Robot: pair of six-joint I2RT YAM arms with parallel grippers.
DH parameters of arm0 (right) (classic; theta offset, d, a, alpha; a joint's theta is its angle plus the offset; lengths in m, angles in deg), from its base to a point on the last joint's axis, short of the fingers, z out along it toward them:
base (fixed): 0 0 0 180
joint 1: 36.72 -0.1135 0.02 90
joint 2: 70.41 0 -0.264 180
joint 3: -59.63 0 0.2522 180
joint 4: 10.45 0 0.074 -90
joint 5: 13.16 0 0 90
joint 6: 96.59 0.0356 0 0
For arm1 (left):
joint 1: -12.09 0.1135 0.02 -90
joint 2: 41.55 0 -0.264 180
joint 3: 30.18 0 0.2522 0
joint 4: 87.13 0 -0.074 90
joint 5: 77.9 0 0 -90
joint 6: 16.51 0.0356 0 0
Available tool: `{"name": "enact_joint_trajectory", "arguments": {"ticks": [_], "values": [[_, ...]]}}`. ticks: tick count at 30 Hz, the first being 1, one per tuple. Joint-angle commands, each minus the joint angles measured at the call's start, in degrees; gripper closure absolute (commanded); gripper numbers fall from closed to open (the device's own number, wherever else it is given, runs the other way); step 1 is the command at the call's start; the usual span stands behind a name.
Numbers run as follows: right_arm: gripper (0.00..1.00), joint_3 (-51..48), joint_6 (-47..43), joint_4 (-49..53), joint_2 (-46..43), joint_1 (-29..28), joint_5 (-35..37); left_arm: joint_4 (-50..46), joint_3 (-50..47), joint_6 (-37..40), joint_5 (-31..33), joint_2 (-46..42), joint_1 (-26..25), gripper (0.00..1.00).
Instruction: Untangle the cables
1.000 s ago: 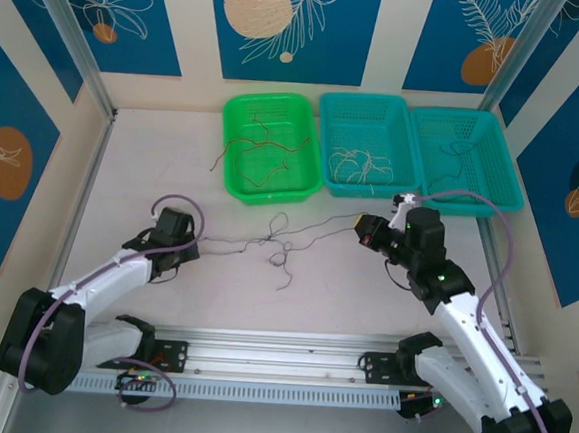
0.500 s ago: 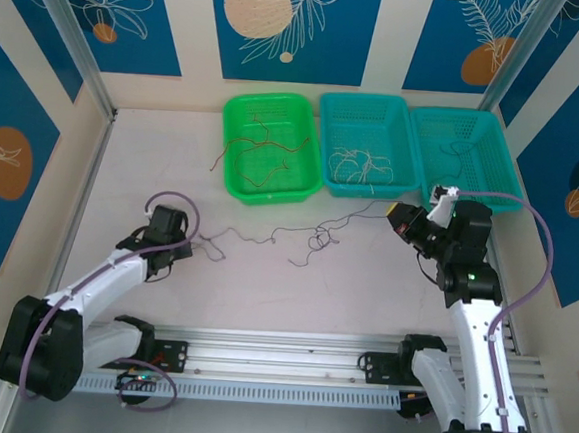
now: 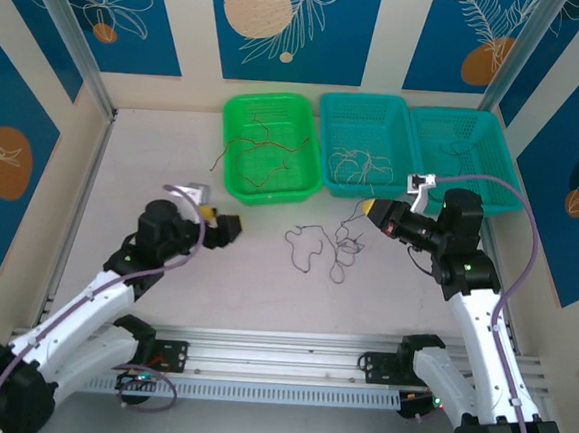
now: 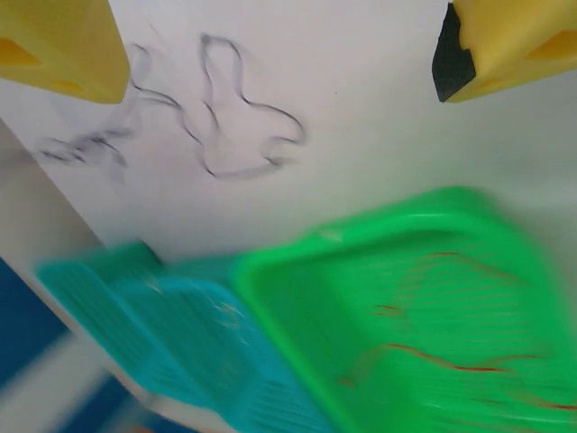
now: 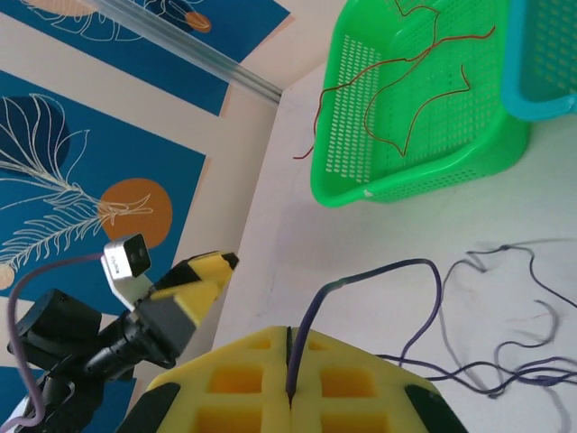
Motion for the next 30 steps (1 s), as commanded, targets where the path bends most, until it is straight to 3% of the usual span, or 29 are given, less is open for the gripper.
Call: {"name": "enact_joint_trajectory", "arguments": {"ticks": [1,6,10,15,21,23,26,28,29,30], "values": [[1.00,2.6,-1.1,-0.2,-0.4,-0.5,-1.0,4.1,4.7,9.0,-9.7,5.7,-7.5,0.12],[1.00,2.9,-0.4,-0.1,-0.6,-0.9,-0.5,8.9,7.2,15.6,-16.5,18.2,-15.7,0.12],[1.00,3.1,0.0,-1.0,-0.2,-2.4,0.2,10.3,8.2,24.2,-11.9,26.6,-20.7,0.10],[1.00,3.7,-0.1,-1.6,-0.1,-4.7,1.5,16.9,8.3,26.2,-3.2,35.2,-21.3,0.08],[1.00,3.9,0.0,-1.7,0.0,-6.4,2.9,24.3,11.6,22.7,-4.0,46.1,-21.4,0.13],[1.00,3.6,0.1,-1.8,-0.1,-6.4,3.4,28.1,12.6,19.3,-5.1,49.0,-21.4,0.21],[1.00,3.3,0.2,-1.7,-0.1,-6.5,3.9,33.7,13.6,15.2,-6.4,52.6,-21.4,0.45],[1.00,3.6,-0.2,-1.1,-0.2,-6.4,4.6,33.3,14.6,14.6,-6.3,54.1,-21.4,0.70],[1.00,4.1,-0.6,-0.4,-0.4,-6.2,5.1,31.5,14.9,14.6,-4.8,54.5,-21.4,0.89],[1.00,4.7,-1.2,0.6,-0.6,-6.1,6.1,29.3,14.9,14.1,-1.8,54.1,-21.3,1.00]]}}
